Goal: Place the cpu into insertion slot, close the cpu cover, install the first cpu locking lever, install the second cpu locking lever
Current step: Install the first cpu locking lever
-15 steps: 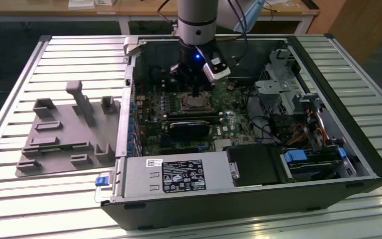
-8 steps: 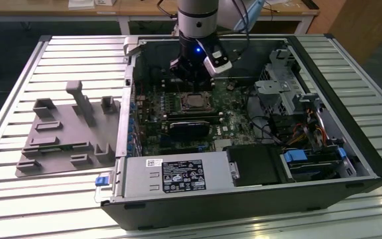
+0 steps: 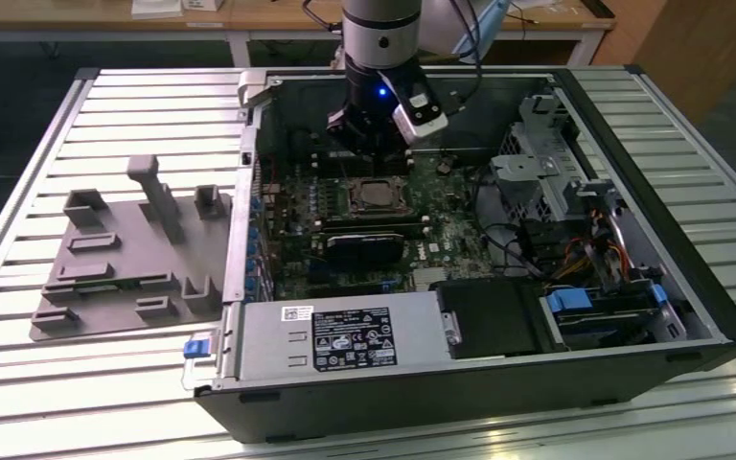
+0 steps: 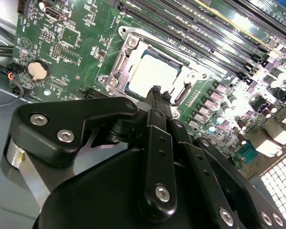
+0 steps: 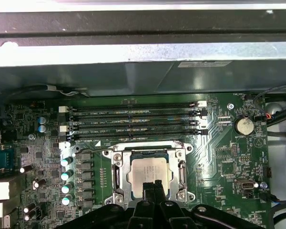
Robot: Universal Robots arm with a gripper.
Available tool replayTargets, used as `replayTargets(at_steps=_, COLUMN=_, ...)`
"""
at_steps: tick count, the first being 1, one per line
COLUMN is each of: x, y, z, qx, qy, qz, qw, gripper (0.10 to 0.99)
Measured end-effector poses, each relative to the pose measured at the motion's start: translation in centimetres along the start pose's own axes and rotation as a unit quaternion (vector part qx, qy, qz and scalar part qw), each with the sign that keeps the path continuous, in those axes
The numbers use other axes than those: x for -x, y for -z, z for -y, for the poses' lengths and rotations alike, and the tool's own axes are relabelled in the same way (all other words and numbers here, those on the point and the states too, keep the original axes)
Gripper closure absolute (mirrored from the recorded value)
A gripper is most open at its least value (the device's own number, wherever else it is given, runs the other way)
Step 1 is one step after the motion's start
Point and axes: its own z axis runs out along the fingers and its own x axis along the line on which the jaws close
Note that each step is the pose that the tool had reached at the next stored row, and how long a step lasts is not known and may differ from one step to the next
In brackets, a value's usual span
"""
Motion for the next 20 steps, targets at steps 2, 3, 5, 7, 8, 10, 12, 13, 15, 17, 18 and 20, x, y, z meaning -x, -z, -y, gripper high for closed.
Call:
replayTargets(at_steps=2, x=0.0, y=0.0, z=0.0, qx=0.0, qy=0.0, qz=0.0, qw=1.0, gripper=0.984)
replayTargets(at_steps=3, x=0.0, y=0.0, z=0.0, qx=0.0, qy=0.0, qz=0.0, qw=1.0, gripper=0.984)
replayTargets(at_steps=5, x=0.0, y=0.0, z=0.0, qx=-0.0001, qy=0.0, qz=0.0, qw=1.0, gripper=0.984)
replayTargets(at_steps=7, x=0.0, y=0.0, z=0.0, qx=-0.0001, qy=0.0, qz=0.0, qw=1.0, gripper=0.984)
replayTargets(at_steps=8, x=0.0, y=0.0, z=0.0, qx=-0.0001, qy=0.0, qz=0.0, qw=1.0, gripper=0.984)
replayTargets(at_steps=10, x=-0.12, y=0.01, z=0.0, qx=-0.0001, qy=0.0, qz=0.0, qw=1.0, gripper=0.984)
replayTargets(at_steps=12, x=-0.51, y=0.03, z=0.04, qx=-0.0001, qy=0.0, qz=0.0, qw=1.0, gripper=0.984)
replayTargets(at_steps=13, x=-0.75, y=0.05, z=0.05, qx=-0.0001, qy=0.0, qz=0.0, qw=1.0, gripper=0.984)
replayTargets(at_steps=15, x=-1.29, y=0.08, z=0.09, qx=-0.0001, qy=0.0, qz=0.0002, qw=1.0, gripper=0.984)
replayTargets(at_steps=17, x=-1.84, y=0.11, z=0.12, qx=0.0, qy=0.0, qz=0.0004, qw=1.0, gripper=0.984)
replayTargets(at_steps=18, x=-2.07, y=0.12, z=0.14, qx=-0.0001, qy=0.0, qz=0.0005, qw=1.0, gripper=0.984)
replayTargets(at_steps=20, x=-2.58, y=0.15, z=0.18, qx=0.0, qy=0.0, qz=0.001, qw=1.0, gripper=0.984)
